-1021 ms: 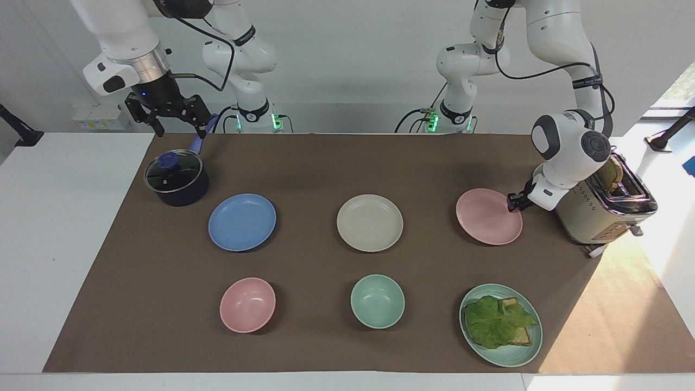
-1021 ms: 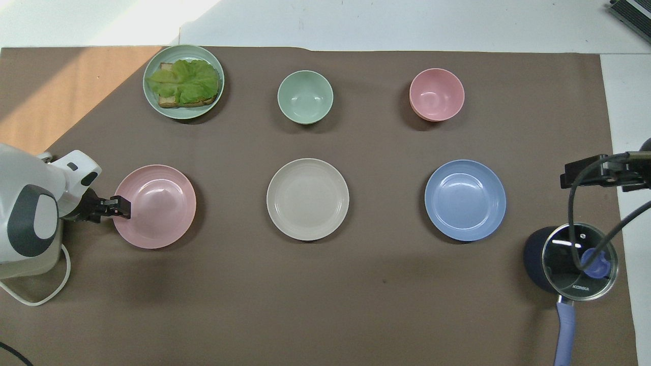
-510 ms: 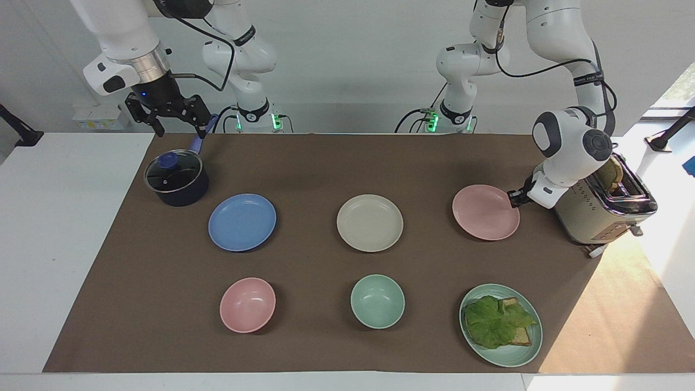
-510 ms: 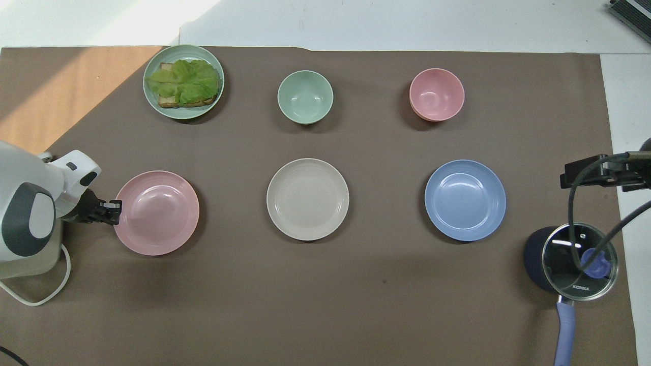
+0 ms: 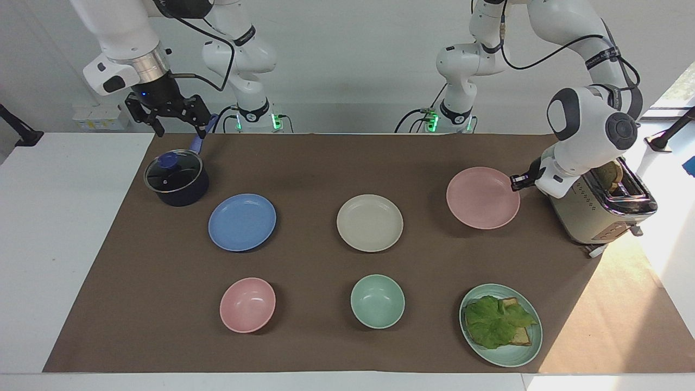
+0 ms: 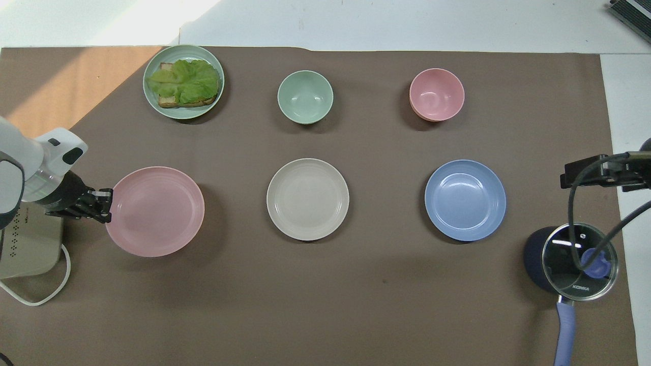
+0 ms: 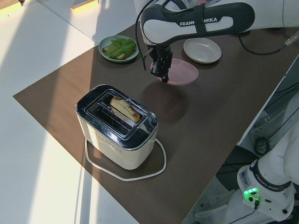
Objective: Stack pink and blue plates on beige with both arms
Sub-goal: 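Reach the left gripper to the pink plate rim and grasp it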
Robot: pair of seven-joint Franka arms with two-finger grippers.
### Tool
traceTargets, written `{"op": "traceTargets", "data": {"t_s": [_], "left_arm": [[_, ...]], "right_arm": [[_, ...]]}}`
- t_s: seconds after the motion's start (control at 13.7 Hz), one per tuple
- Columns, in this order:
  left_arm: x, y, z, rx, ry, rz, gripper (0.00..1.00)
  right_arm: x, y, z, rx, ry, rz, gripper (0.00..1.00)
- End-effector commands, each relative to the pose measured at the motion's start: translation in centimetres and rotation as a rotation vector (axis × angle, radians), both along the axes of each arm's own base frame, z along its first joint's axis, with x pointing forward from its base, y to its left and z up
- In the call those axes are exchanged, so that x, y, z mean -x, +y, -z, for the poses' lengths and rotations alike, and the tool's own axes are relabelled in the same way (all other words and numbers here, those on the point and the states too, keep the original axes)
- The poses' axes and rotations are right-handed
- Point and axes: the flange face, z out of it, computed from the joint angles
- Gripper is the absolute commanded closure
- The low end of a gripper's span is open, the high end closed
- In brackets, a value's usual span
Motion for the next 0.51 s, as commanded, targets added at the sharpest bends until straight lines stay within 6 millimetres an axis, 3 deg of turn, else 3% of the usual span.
{"op": "traceTargets", "data": {"t_s": [0.0,0.22,0.44], "left_arm": [[0.4,-7.4,-1.0,-0.026,0.012,-0.081,1.00],[1.5,-14.9,-1.3,-0.042,-0.012,-0.176,1.00],[3.6,-20.2,-1.0,-0.048,-0.057,-0.218,1.00]], "right_arm": [[0.1,-0.1,-0.1,0.009,0.003,-0.015,0.00],[0.1,-0.1,-0.2,0.009,0.002,-0.015,0.00],[0.1,-0.1,-0.1,0.008,0.003,-0.018,0.00]]}}
